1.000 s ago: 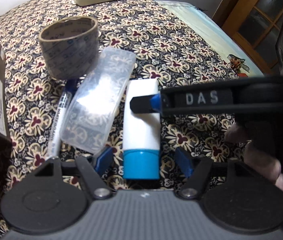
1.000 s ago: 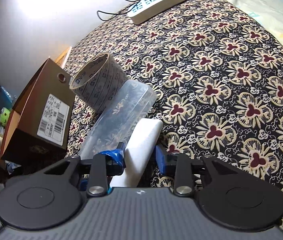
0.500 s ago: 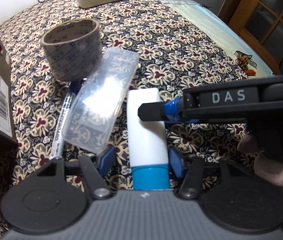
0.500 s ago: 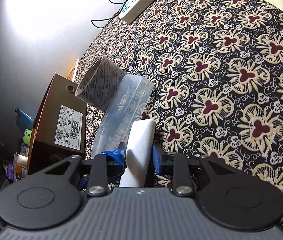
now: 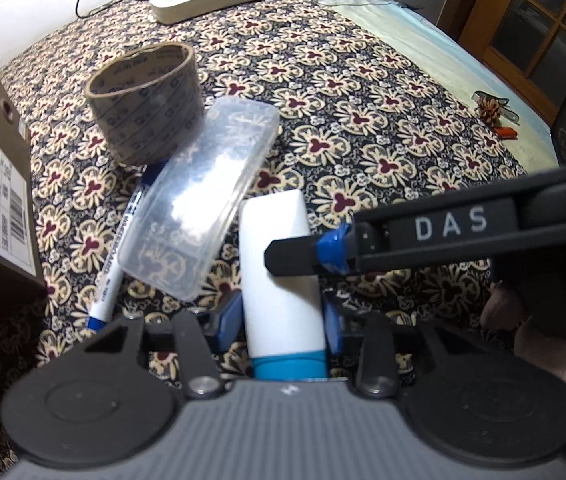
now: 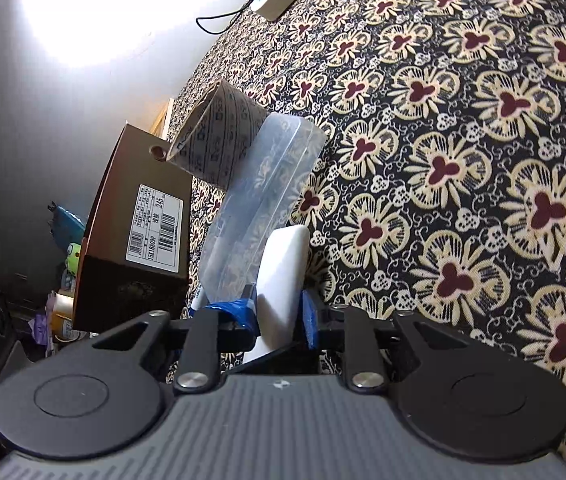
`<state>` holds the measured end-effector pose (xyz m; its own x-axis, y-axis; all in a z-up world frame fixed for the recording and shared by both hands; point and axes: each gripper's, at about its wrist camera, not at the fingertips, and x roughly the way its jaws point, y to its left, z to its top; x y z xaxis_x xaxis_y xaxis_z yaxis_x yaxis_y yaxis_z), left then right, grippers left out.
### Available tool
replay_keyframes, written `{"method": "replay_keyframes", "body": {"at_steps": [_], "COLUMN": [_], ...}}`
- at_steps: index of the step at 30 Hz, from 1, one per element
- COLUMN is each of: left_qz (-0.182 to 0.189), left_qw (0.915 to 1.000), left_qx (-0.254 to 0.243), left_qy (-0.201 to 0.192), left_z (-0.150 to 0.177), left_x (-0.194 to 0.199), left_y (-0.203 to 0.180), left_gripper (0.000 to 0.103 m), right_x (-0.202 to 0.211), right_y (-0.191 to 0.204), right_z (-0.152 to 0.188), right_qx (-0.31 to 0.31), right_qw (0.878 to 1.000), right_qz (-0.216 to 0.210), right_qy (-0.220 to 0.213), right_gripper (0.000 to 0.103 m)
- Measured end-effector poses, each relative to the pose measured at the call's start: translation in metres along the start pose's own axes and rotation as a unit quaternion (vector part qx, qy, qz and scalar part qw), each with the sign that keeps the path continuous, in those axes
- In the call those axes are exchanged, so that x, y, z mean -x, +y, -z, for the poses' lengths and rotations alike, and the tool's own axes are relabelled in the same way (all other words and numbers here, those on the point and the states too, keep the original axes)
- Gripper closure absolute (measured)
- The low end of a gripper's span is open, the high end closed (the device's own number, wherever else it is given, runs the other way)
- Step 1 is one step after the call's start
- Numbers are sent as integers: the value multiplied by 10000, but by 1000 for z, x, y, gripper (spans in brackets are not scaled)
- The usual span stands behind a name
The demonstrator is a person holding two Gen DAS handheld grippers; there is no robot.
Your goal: Organize rigid objects
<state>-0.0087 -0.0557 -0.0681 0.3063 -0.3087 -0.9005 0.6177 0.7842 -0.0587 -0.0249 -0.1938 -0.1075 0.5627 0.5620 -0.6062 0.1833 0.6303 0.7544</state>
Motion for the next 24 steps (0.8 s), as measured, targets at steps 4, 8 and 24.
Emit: {"method": "replay_keyframes", "body": {"at_steps": [4, 8, 24], "left_qz": [144, 375, 123], "left_qw": [9999, 9991, 9846], "left_qx": [-39, 17, 163], "left_qy": [-19, -173, -1739], "left_z": [8, 11, -10], "left_x": [4, 15, 125], "left_y": [0, 3, 74], "left_gripper": [67, 67, 68], "right_x": [8, 19, 20], "right_y": [-8, -8, 130], "right_z": [5, 13, -18], "right_qx": [-241, -322, 975], "right_qw": [9996, 9993, 9888], "right_qz": [-101, -197, -863], "right_qy": [124, 32, -723], "right_gripper": [100, 100, 100]}}
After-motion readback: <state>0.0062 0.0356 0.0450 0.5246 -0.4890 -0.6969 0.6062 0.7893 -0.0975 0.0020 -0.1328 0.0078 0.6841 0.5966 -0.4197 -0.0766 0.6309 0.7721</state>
